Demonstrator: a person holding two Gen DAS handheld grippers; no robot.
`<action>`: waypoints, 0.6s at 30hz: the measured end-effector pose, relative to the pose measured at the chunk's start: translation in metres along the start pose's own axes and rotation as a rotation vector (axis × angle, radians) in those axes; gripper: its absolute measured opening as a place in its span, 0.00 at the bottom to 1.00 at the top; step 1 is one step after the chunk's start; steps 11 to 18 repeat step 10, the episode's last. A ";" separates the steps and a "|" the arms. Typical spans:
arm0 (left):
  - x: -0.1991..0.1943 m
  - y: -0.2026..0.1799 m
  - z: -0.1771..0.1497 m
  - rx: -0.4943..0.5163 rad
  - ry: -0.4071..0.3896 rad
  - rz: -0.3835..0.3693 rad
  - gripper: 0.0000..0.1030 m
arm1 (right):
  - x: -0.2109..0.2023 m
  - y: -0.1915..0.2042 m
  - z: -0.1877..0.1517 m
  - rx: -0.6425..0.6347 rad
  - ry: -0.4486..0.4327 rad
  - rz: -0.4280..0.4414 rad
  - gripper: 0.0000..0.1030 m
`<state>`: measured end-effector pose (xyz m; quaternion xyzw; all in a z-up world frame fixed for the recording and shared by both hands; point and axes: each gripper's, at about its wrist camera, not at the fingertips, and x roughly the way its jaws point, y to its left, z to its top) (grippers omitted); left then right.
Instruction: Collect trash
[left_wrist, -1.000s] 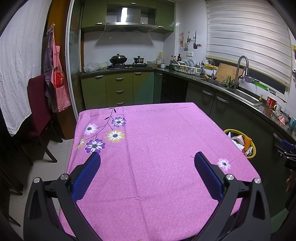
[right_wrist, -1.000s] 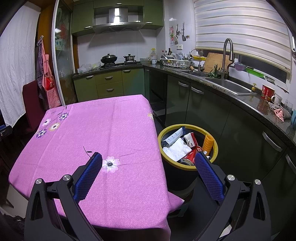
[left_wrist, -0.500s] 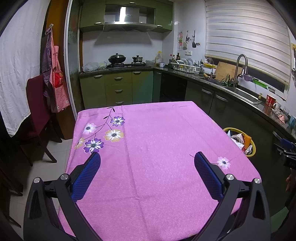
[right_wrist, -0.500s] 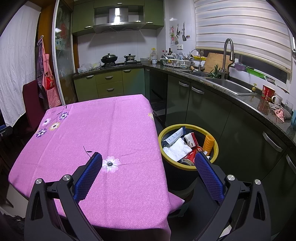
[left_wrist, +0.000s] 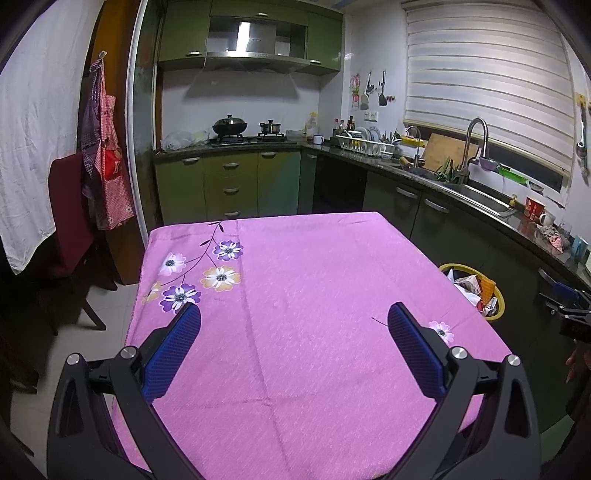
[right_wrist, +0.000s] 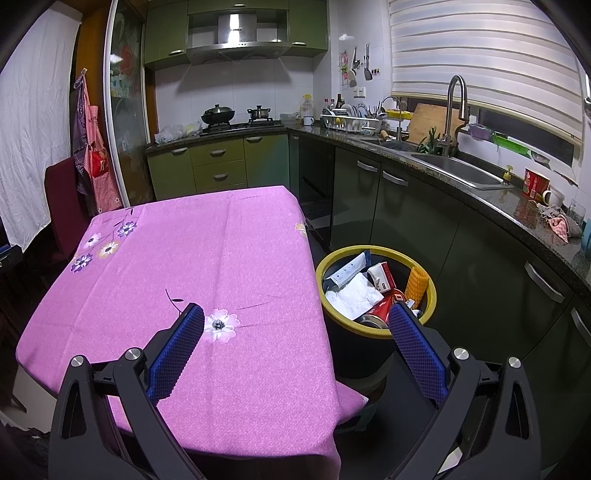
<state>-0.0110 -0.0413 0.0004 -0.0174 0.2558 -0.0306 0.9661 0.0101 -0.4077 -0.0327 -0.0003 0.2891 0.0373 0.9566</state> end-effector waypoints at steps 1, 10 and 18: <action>0.002 0.000 0.001 -0.002 0.008 -0.002 0.94 | 0.001 0.001 0.000 0.000 0.001 0.001 0.96; 0.048 0.020 0.007 -0.013 0.103 0.045 0.94 | 0.028 0.000 0.003 -0.013 0.043 0.038 0.96; 0.048 0.020 0.007 -0.013 0.103 0.045 0.94 | 0.028 0.000 0.003 -0.013 0.043 0.038 0.96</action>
